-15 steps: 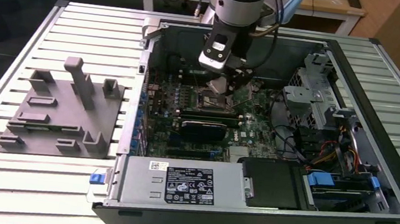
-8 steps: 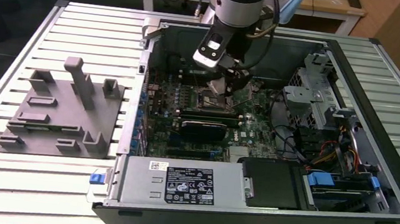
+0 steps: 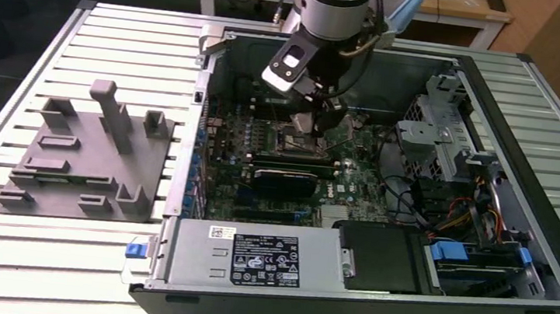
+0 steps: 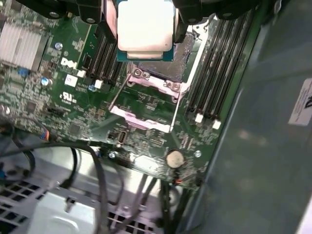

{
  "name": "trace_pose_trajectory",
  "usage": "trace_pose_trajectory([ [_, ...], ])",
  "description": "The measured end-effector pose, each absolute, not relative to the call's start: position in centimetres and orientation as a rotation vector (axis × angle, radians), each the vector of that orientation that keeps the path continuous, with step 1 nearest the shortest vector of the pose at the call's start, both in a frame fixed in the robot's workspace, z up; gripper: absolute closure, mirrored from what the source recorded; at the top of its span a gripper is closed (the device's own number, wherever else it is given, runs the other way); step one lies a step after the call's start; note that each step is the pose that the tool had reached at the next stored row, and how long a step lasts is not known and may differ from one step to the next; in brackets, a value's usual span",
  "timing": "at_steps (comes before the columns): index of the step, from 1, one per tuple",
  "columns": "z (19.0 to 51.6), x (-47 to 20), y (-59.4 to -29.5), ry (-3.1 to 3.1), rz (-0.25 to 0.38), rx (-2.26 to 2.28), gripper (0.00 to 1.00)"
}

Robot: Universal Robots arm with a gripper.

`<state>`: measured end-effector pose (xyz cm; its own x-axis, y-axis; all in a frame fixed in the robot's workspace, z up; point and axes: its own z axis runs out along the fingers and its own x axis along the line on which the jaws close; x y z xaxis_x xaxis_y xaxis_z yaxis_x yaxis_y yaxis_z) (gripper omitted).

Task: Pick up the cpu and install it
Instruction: 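Place the cpu into insertion slot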

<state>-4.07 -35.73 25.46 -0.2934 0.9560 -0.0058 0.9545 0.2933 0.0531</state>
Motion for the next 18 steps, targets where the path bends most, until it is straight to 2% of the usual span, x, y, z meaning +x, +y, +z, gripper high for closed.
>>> trace_pose_trajectory([
  [18,24.75,-4.07,-35.64,2.259,0.054,2.124,0.46],
])
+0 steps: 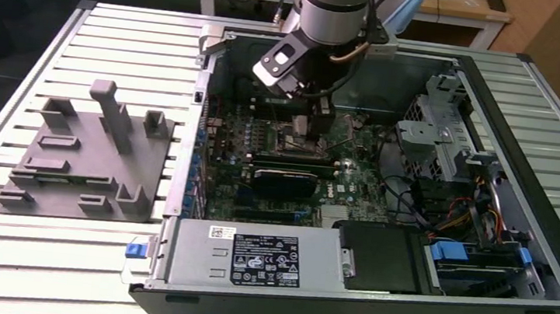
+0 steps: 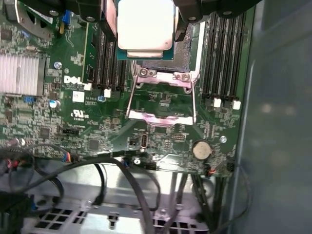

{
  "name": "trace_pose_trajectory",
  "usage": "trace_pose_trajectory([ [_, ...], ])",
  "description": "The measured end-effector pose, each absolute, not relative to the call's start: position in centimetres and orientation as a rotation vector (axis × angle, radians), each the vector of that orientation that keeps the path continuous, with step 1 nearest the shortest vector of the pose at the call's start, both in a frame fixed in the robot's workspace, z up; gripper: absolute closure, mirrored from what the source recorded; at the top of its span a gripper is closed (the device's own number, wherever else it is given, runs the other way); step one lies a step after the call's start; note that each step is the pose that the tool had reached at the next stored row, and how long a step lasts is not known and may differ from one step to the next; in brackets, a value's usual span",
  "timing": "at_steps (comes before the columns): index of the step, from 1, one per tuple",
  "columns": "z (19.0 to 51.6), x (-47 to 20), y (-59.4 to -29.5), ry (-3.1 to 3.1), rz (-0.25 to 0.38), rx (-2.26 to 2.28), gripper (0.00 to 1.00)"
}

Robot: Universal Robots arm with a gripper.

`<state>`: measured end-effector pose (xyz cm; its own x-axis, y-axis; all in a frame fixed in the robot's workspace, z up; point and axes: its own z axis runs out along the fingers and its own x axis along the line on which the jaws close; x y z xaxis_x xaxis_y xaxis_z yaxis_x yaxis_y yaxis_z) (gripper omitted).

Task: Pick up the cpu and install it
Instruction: 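Place the cpu into insertion slot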

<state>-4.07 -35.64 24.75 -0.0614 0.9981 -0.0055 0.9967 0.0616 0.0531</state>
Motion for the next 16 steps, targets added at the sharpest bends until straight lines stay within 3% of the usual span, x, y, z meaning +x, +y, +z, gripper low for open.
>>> trace_pose_trajectory([
  [16,23.76,-4.07,-35.28,2.207,0.053,2.176,0.46],
])
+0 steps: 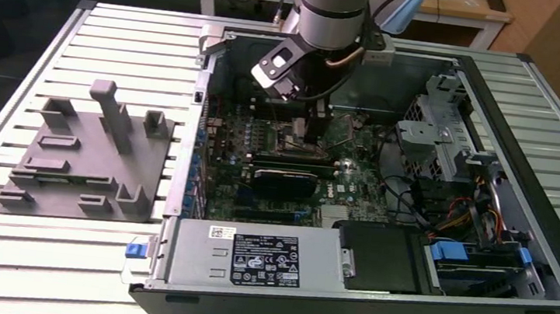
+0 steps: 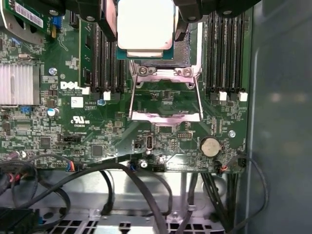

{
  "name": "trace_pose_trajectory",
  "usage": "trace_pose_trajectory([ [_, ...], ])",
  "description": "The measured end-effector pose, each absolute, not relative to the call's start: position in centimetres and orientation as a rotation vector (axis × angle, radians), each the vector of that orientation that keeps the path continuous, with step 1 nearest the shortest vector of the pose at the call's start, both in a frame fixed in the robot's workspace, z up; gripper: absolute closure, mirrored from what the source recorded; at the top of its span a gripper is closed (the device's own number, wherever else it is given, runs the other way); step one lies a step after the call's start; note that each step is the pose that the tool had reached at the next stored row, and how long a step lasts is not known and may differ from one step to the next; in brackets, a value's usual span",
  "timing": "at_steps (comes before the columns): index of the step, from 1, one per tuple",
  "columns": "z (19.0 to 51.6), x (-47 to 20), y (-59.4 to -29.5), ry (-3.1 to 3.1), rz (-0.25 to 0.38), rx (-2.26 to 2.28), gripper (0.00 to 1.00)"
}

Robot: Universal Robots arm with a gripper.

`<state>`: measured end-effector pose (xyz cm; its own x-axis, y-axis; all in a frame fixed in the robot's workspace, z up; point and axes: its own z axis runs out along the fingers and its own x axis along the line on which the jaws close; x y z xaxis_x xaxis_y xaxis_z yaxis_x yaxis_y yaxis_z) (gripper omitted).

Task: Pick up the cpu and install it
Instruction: 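Place the cpu into insertion slot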

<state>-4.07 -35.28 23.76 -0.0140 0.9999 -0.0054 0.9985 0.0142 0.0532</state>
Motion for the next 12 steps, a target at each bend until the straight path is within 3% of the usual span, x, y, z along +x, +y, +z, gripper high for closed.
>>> trace_pose_trajectory([
  [12,22.90,-4.09,-34.79,2.227,0.053,2.157,0.46],
])
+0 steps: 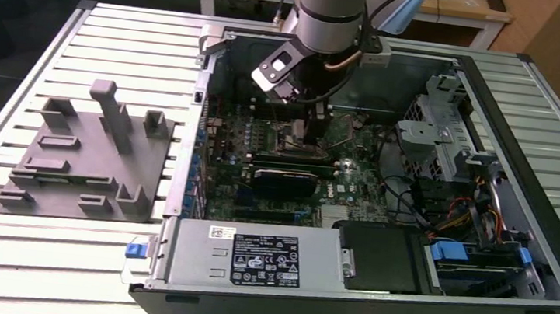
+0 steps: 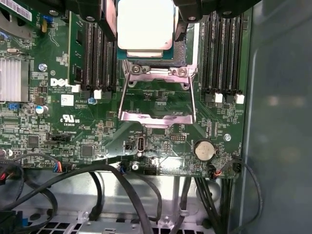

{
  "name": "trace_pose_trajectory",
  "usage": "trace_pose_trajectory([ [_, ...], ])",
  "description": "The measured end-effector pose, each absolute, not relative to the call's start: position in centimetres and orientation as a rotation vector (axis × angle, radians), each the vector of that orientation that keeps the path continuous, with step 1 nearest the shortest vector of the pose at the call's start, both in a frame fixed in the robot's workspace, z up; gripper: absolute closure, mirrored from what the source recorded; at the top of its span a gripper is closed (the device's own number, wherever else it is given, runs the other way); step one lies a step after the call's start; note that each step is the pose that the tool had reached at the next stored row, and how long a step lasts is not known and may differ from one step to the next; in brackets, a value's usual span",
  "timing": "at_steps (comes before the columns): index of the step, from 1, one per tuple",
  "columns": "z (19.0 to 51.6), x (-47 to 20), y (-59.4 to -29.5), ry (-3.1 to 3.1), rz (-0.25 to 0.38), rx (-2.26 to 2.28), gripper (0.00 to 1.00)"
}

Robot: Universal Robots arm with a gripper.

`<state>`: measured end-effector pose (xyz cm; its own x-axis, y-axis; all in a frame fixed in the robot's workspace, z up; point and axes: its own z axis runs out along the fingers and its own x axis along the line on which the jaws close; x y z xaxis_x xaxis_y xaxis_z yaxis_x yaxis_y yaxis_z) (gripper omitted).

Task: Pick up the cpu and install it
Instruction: 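Place the cpu into insertion slot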

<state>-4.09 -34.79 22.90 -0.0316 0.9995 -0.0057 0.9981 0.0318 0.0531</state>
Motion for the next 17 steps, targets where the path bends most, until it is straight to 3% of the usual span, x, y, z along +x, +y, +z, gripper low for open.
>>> trace_pose_trajectory([
  [17,21.7,-4.6,-34.5,2.238,0.052,2.145,0.46],
])
